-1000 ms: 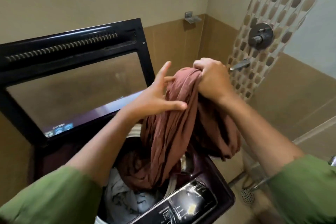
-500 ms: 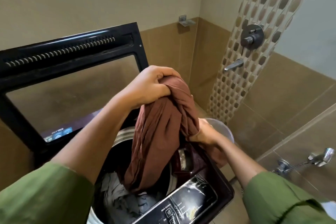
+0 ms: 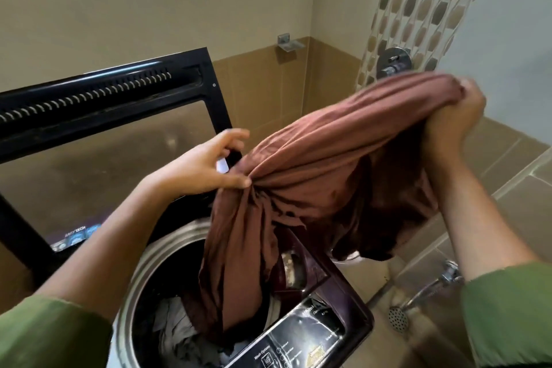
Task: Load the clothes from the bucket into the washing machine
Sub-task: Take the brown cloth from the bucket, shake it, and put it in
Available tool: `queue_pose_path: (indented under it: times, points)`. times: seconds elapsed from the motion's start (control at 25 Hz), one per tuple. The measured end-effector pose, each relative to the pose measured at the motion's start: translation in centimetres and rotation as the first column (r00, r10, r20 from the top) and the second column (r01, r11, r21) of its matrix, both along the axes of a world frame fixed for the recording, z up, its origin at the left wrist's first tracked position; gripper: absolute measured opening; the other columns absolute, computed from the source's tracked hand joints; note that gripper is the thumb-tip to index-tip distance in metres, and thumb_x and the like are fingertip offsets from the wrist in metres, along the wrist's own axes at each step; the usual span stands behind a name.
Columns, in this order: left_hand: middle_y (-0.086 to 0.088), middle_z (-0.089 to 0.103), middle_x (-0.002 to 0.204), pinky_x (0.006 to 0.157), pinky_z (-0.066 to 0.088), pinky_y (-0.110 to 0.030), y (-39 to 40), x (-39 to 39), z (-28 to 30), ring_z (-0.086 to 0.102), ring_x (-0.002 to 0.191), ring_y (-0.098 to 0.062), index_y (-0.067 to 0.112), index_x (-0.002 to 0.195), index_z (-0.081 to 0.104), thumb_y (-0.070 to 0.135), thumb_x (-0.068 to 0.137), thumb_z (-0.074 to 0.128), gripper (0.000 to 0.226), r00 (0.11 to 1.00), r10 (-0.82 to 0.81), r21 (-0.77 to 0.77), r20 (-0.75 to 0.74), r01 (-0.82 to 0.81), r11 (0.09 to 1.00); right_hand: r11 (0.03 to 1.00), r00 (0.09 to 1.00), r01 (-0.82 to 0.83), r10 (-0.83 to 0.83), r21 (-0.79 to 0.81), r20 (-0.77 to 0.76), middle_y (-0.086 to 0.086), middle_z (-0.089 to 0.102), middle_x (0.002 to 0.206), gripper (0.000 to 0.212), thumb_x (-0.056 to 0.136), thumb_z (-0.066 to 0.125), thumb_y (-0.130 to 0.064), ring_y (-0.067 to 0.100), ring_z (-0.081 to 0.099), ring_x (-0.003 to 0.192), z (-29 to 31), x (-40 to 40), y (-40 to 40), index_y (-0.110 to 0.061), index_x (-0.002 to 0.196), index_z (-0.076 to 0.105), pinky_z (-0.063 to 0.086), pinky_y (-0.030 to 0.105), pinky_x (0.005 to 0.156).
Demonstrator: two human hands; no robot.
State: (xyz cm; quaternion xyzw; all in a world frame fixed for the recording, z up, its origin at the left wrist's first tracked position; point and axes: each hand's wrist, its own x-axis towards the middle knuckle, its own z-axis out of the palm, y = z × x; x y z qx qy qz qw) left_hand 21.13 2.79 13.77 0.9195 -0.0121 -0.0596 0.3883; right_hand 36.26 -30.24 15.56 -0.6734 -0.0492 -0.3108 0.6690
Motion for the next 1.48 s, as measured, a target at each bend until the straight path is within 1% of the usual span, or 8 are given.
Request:
queue_pose_path:
  times: [0.28, 0.44, 0.56, 0.76, 1.0, 1.08, 1.32, 1.48]
  points:
    - [0.002, 0.07, 0.104, 0.093, 0.053, -0.04, -5.5, 2.4, 5.3, 0.063, 0.098, -0.009, 0.013, 0.109, 0.067, 0.02, 0.061, 0.078, 0.05, 0.877, 0.169, -0.275, 0.449, -0.044, 0.96, 0.833, 0.831, -0.25, 0.446, -0.493, 0.332, -0.012, 0.056, 0.08, 0.04, 0.077, 0.06, -0.018, -0.003, 0.053, 0.07, 4.1, -6.9, 11.8, -0.017, 0.117, 0.054, 0.043, 0.021, 0.066]
    - [0.011, 0.074, 0.08, 0.078, 0.052, -0.021, -1.3, -0.3, 7.0, 0.066, 0.081, -0.004, 0.021, 0.086, 0.074, -0.011, 0.065, 0.046, 0.048, 0.825, 0.333, -0.575, 0.456, -0.012, 0.818, 0.344, 0.62, -0.757, 0.647, -0.555, -0.444, -0.032, 0.028, 0.141, 0.116, 0.072, 0.083, -0.037, 0.003, 0.036, 0.135, -4.8, -6.4, 9.0, -0.037, 0.151, -0.002, 0.027, 0.013, 0.108]
    - [0.01, 0.073, 0.079, 0.075, 0.052, -0.019, -0.1, -2.0, 7.3, 0.066, 0.079, -0.006, 0.026, 0.082, 0.077, -0.016, 0.064, 0.035, 0.062, 0.849, 0.258, -0.581, 0.462, 0.069, 0.811, 0.169, 0.435, -0.9, 0.424, -0.402, -0.795, -0.011, 0.03, 0.151, 0.095, 0.076, 0.08, -0.029, 0.009, 0.033, 0.136, -14.1, -8.3, 8.8, -0.016, 0.151, 0.023, 0.025, 0.008, 0.105]
    - [0.009, 0.074, 0.086, 0.077, 0.053, -0.018, 3.6, -4.2, 5.6, 0.067, 0.084, -0.005, 0.026, 0.088, 0.076, -0.017, 0.074, 0.044, 0.056, 0.829, 0.359, -0.622, 0.429, -0.018, 0.783, 0.795, 0.798, -0.477, 0.213, -0.374, -0.564, 0.01, 0.067, 0.116, 0.025, 0.093, 0.053, -0.004, 0.014, 0.063, 0.097, -17.1, -7.4, 7.9, -0.006, 0.116, 0.064, 0.047, 0.016, 0.078]
    - [0.003, 0.054, 0.139, 0.106, 0.043, -0.037, 11.1, -7.7, -0.9, 0.053, 0.124, -0.015, 0.024, 0.139, 0.044, 0.029, 0.067, 0.088, 0.085, 0.963, 0.219, 0.277, -0.159, -0.169, 0.946, 0.992, 0.963, -0.104, 0.083, -0.071, -0.256, 0.01, 0.071, 0.098, 0.024, 0.087, 0.044, -0.014, 0.013, 0.057, 0.087, -4.4, -3.9, 11.0, -0.016, 0.091, 0.068, 0.049, 0.031, 0.079]
    - [0.017, 0.031, 0.147, 0.11, 0.035, -0.029, 8.7, -7.3, -1.6, 0.037, 0.136, -0.005, 0.053, 0.147, 0.008, 0.053, 0.053, 0.089, 0.125, 0.98, 0.105, 0.032, -0.167, -0.102, 0.994, 0.96, 0.969, -0.206, 0.174, -0.191, -0.174, -0.001, 0.071, 0.085, 0.018, 0.084, 0.045, -0.016, 0.007, 0.057, 0.076, -1.3, -6.0, 15.3, -0.023, 0.081, 0.062, 0.048, 0.029, 0.071]
    - [0.012, 0.068, 0.11, 0.089, 0.048, -0.021, 5.0, -4.5, -1.6, 0.061, 0.103, -0.008, 0.027, 0.121, 0.059, 0.02, 0.053, 0.078, 0.071, 0.891, 0.323, -0.322, 0.318, -0.219, 0.921, 0.417, 0.583, -0.752, 0.782, -0.511, -0.219, -0.01, 0.057, 0.117, 0.075, 0.074, 0.074, -0.026, 0.007, 0.06, 0.101, -2.1, -11.3, 21.0, -0.047, 0.136, 0.037, 0.049, 0.028, 0.092]
    - [0.01, 0.072, 0.084, 0.071, 0.05, -0.016, 7.3, -6.9, -1.8, 0.062, 0.08, -0.003, 0.025, 0.088, 0.072, -0.003, 0.069, 0.054, 0.039, 0.853, 0.455, -0.632, 0.256, -0.208, 0.746, 0.014, 0.566, -0.801, 0.344, -0.598, -0.749, -0.006, 0.009, 0.161, 0.128, 0.061, 0.083, -0.054, 0.012, 0.014, 0.146, -10.8, -8.8, 14.7, -0.042, 0.15, -0.008, 0.02, 0.044, 0.119]
